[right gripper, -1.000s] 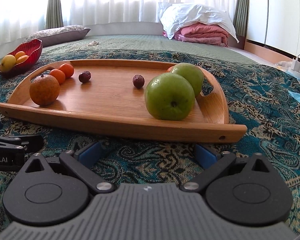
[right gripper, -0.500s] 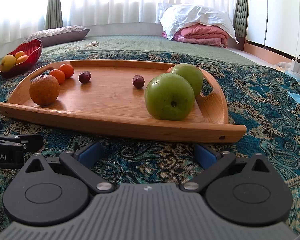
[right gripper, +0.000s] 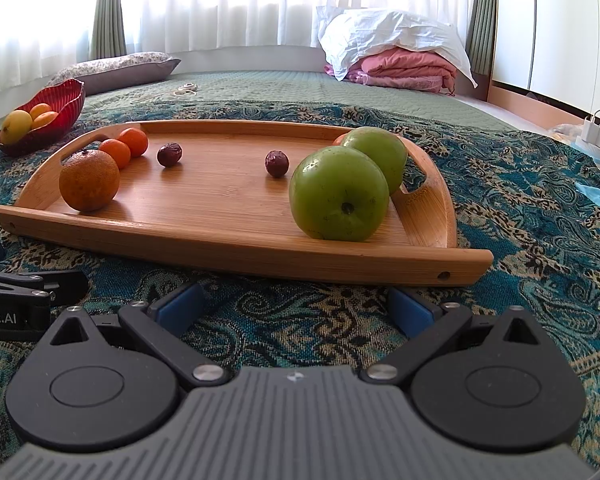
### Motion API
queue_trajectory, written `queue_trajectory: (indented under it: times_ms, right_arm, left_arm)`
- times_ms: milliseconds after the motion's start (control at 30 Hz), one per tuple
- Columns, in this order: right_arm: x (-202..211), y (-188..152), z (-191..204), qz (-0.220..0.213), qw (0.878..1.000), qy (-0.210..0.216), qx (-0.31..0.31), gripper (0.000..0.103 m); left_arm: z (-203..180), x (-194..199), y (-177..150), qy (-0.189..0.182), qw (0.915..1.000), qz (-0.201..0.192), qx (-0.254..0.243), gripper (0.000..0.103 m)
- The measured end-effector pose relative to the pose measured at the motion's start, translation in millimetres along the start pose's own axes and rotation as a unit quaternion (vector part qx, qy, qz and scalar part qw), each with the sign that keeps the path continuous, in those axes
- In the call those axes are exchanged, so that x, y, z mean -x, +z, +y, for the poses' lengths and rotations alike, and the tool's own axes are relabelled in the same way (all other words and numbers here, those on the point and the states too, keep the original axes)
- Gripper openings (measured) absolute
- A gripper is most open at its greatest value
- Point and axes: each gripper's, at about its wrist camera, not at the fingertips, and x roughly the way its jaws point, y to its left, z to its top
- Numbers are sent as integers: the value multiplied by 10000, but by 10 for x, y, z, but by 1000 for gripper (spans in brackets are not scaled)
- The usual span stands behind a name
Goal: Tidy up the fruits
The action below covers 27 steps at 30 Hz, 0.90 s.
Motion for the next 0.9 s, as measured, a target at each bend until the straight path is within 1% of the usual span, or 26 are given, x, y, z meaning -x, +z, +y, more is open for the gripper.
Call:
queue_trajectory:
  times_ms: [900]
  right_arm:
    - [-2,-5,1,-4,10000,-2,1,103]
  left_arm:
    - [0,17,-16,16,10000,-48,0,103]
